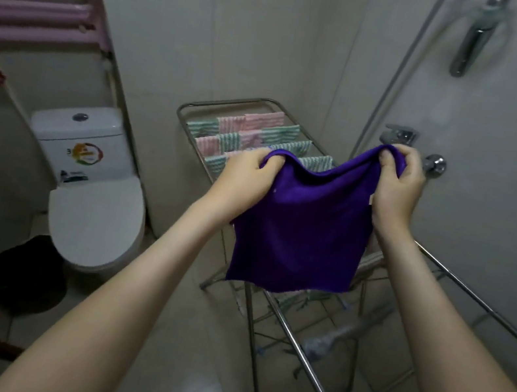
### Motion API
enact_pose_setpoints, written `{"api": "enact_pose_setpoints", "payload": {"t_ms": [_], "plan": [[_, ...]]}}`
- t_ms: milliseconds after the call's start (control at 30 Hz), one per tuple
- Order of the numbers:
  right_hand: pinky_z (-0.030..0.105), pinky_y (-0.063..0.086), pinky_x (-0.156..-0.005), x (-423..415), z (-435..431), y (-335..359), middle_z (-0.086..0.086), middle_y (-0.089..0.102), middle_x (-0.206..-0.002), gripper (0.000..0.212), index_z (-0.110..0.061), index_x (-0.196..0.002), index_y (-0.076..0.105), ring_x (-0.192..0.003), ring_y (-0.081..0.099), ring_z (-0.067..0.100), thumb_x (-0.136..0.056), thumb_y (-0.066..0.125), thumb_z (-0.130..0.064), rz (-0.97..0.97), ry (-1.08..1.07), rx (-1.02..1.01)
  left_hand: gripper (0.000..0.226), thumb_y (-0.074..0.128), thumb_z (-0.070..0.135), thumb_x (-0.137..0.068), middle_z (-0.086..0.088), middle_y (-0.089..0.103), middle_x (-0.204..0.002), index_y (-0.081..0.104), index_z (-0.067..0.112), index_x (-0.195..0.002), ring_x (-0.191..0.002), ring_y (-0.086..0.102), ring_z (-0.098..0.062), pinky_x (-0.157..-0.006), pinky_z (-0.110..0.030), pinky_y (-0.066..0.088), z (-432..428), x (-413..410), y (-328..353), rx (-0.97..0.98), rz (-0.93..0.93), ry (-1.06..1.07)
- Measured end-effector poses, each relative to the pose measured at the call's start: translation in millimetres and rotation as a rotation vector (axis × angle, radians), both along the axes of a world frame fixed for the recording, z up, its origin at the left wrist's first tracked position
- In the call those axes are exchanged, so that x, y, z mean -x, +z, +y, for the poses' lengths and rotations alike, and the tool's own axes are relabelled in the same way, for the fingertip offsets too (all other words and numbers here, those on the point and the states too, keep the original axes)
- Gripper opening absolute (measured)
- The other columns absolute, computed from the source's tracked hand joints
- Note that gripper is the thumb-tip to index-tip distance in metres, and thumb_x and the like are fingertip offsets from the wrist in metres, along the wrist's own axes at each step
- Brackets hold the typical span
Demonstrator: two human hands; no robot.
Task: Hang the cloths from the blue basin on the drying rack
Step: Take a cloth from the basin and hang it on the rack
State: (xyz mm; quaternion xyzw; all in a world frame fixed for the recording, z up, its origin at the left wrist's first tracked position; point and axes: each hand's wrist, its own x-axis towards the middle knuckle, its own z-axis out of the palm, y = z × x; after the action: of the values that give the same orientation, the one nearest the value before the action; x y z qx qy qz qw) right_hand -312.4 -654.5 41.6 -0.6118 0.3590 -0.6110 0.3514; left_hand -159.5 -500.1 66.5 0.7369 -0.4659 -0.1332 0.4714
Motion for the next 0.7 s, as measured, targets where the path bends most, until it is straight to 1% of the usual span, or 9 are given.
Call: {"api": "enact_pose_setpoints", "payload": {"t_ms": [67, 133, 233, 333, 400, 467, 567, 633, 700], "plan": [[0.014, 0.041, -0.078, 19, -5, -1, -0.016, 0.056, -0.08, 0.008, -0.017, -0.09, 0.056, -0.073, 0.05, -0.012, -0.089, 0.056, -0.009, 0.01, -0.046, -0.014, 0.031, 0.043, 0.027, -0.096, 0.0, 0.058, -0.07, 0.059, 0.008, -0.077, -0.07, 0.05, -0.015, -0.067, -0.031, 0.038, -11, 12, -4, -0.012, 0.051, -0.067], [0.014, 0.041, -0.077, 36, -11, -4, -0.016, 0.056, -0.08, 0.006, -0.017, -0.091, 0.056, -0.073, 0.05, -0.013, -0.09, 0.056, -0.01, 0.028, -0.085, -0.026, 0.031, 0.043, 0.026, -0.097, 0.0, 0.058, -0.069, 0.057, 0.011, -0.074, -0.069, 0.05, -0.016, -0.066, -0.031, 0.037, -20, 25, -6, -0.028, 0.062, -0.134], [0.016, 0.041, -0.077, 65, -21, -11, -0.017, 0.057, -0.08, 0.005, -0.018, -0.093, 0.057, -0.071, 0.051, -0.014, -0.091, 0.056, -0.014, 0.066, -0.14, -0.053, 0.031, 0.043, 0.026, -0.098, -0.009, 0.065, -0.084, 0.063, 0.004, -0.088, -0.08, 0.055, -0.018, -0.072, -0.031, 0.04, -35, 50, -9, -0.063, 0.04, -0.206], [0.015, 0.041, -0.077, 93, -31, -21, -0.017, 0.056, -0.08, 0.006, -0.015, -0.096, 0.059, -0.07, 0.05, -0.015, -0.091, 0.055, -0.016, 0.098, -0.18, -0.071, 0.031, 0.044, 0.028, -0.098, -0.013, 0.067, -0.089, 0.063, 0.006, -0.088, -0.08, 0.055, -0.017, -0.074, -0.032, 0.042, -48, 74, -17, -0.086, 0.058, -0.264], [0.012, 0.04, -0.076, 117, -39, -30, -0.017, 0.056, -0.08, 0.003, -0.017, -0.094, 0.056, -0.07, 0.05, -0.016, -0.092, 0.055, -0.015, 0.112, -0.197, -0.084, 0.031, 0.044, 0.027, -0.098, -0.012, 0.068, -0.092, 0.064, 0.005, -0.092, -0.081, 0.056, -0.017, -0.073, -0.03, 0.041, -57, 96, -23, -0.116, 0.049, -0.288], [0.012, 0.04, -0.075, 139, -46, -38, -0.015, 0.055, -0.08, 0.003, -0.018, -0.093, 0.055, -0.07, 0.05, -0.016, -0.092, 0.055, -0.015, 0.117, -0.207, -0.093, 0.03, 0.044, 0.027, -0.098, -0.007, 0.068, -0.088, 0.065, 0.006, -0.092, -0.084, 0.058, -0.018, -0.074, -0.03, 0.042, -65, 117, -28, -0.123, 0.046, -0.312], [0.018, 0.041, -0.077, 170, -54, -46, -0.012, 0.056, -0.081, 0.002, -0.017, -0.093, 0.055, -0.071, 0.05, -0.013, -0.092, 0.055, -0.016, 0.135, -0.211, -0.099, 0.027, 0.044, 0.026, -0.098, 0.001, 0.06, -0.075, 0.06, 0.012, -0.081, -0.077, 0.053, -0.017, -0.07, -0.031, 0.038, -72, 147, -33, -0.141, 0.069, -0.323], [0.021, 0.042, -0.079, 192, -62, -50, -0.006, 0.058, -0.085, 0.002, -0.017, -0.094, 0.055, -0.075, 0.051, -0.007, -0.093, 0.055, -0.016, 0.142, -0.204, -0.104, 0.026, 0.044, 0.026, -0.098, -0.006, 0.063, -0.082, 0.06, 0.012, -0.084, -0.08, 0.055, -0.02, -0.071, -0.031, 0.039, -79, 171, -37, -0.172, 0.06, -0.32], [0.025, 0.043, -0.081, 208, -68, -57, -0.002, 0.058, -0.089, 0.002, -0.018, -0.095, 0.055, -0.081, 0.053, 0.005, -0.093, 0.054, -0.018, 0.155, -0.191, -0.128, 0.028, 0.044, 0.026, -0.098, -0.013, 0.067, -0.092, 0.061, 0.006, -0.089, -0.087, 0.059, -0.026, -0.071, -0.032, 0.039, -84, 187, -41, -0.191, 0.044, -0.304]]}}
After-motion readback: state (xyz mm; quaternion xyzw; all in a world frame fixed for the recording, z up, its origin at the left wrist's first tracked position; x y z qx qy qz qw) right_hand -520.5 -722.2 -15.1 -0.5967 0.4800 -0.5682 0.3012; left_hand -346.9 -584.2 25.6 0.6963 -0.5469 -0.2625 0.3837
